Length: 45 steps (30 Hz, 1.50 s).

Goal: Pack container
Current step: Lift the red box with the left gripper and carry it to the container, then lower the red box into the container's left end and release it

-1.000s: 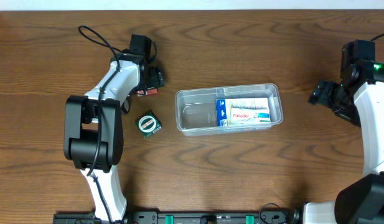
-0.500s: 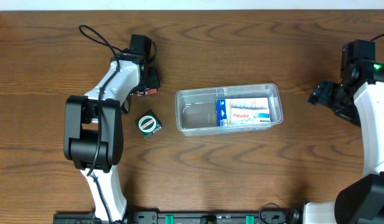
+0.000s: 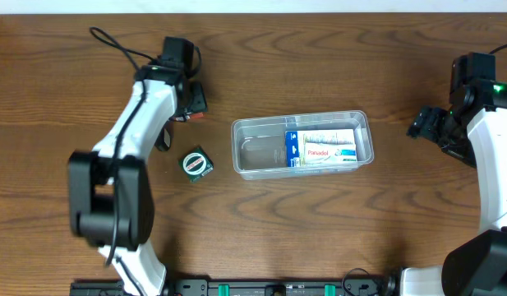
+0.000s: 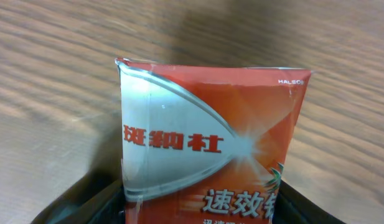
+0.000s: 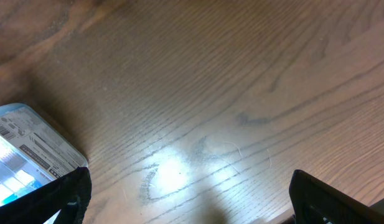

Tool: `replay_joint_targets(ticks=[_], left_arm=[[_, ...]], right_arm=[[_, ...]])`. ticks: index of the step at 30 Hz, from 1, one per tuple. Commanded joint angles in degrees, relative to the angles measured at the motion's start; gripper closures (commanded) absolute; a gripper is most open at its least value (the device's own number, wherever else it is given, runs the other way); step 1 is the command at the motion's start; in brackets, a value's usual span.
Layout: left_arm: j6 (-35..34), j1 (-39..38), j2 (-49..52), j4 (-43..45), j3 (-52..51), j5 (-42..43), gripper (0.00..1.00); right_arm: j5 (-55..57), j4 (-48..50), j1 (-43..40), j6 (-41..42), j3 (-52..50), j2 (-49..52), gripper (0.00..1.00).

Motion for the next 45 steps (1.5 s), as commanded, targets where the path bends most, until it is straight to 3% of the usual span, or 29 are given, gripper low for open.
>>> replay_joint_targets(ticks=[1,10,15,20,27,33,45], left_arm=[[0.5,-0.3,-6.1,-2.5,1.0,2.9,0.37],[1.4,-2.7,-16.3,-9.4,1.0,19.8,0.38],[3.1,-5.4,-19.0,-15.1,1.0,24.0,0.37],[3.4,-9.6,-19.3,-19.4,1.0,24.0,0.37],[3.5,-17.3,-19.2,-18.8,0.9,23.9,0.37],[3.0,-22.7,-18.2,-17.4,0.9,17.9,0.38],[-9.3,-30.4,-13.3,-13.0,0.4,5.0,0.39]], right_arm=[[0.4,0.0,-0.3,0.3,-0.1,-0.2,0.01],[0.4,0.0,-0.3,0.3,-0.1,-0.2,0.01],[0.4,0.0,-0.3,0.3,-0.1,-0.2,0.01],[0.4,0.0,-0.3,0.3,-0.1,-0.2,0.01],[0.4,0.0,-0.3,0.3,-0.1,-0.2,0.01],[0.4,0.0,-0.3,0.3,-0.1,-0.2,0.01],[0.4,0.0,-0.3,0.3,-0.1,-0.2,0.01]])
